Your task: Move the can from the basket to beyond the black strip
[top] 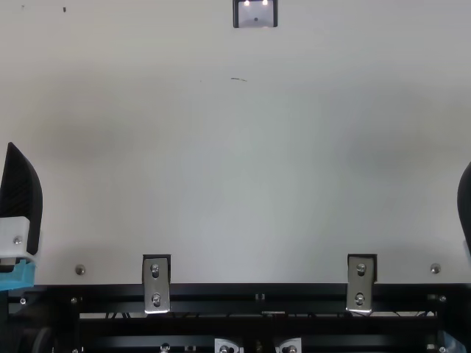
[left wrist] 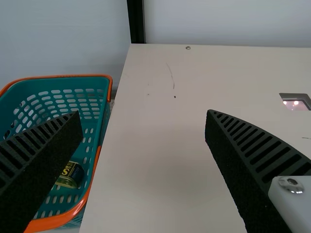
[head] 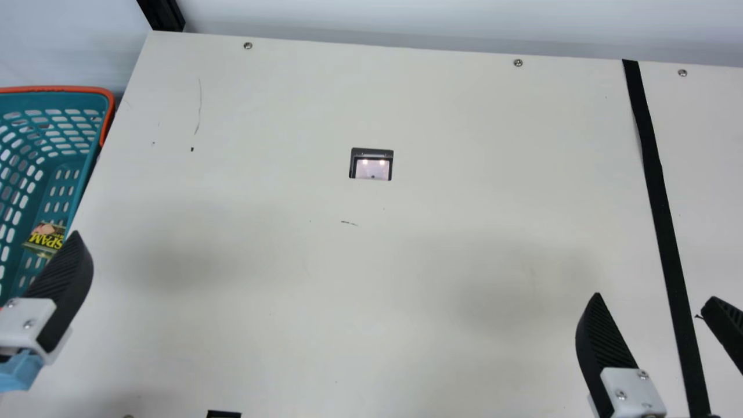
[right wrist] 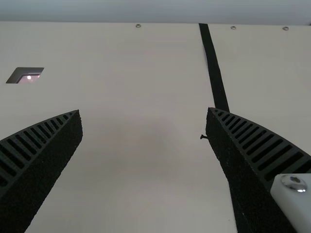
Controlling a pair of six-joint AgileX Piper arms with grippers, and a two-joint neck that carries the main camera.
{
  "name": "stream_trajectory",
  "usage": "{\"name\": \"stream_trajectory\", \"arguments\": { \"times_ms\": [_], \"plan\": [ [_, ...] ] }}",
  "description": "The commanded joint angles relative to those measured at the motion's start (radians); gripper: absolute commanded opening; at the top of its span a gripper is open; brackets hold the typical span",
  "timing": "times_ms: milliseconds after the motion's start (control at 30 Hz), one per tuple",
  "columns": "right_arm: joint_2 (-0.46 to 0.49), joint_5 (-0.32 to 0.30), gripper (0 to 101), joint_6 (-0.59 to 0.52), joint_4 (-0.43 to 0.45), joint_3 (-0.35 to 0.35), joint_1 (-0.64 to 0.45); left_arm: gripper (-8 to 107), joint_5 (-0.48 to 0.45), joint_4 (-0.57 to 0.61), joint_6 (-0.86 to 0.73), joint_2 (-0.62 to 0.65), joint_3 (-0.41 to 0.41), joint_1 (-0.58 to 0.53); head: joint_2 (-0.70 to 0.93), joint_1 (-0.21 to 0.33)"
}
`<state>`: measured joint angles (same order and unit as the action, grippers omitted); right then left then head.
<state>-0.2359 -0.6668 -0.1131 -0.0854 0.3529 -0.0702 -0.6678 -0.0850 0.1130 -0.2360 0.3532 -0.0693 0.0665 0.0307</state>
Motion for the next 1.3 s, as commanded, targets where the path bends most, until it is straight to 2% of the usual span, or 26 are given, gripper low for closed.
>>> {"name": "stream_trajectory", "arguments": {
  "times_ms": [0, 1267],
  "plan": [
    [0.000, 0.000, 101, 0.000, 0.000, 0.000, 0.000, 90, 0.000, 0.000, 0.000, 0.000, 0.000, 0.000, 0.015, 0.003],
    [0.000, 0.000, 101, 0.000, -0.001, 0.000, 0.000, 90, 0.000, 0.000, 0.000, 0.000, 0.000, 0.000, 0.015, 0.003]
  ]
}}
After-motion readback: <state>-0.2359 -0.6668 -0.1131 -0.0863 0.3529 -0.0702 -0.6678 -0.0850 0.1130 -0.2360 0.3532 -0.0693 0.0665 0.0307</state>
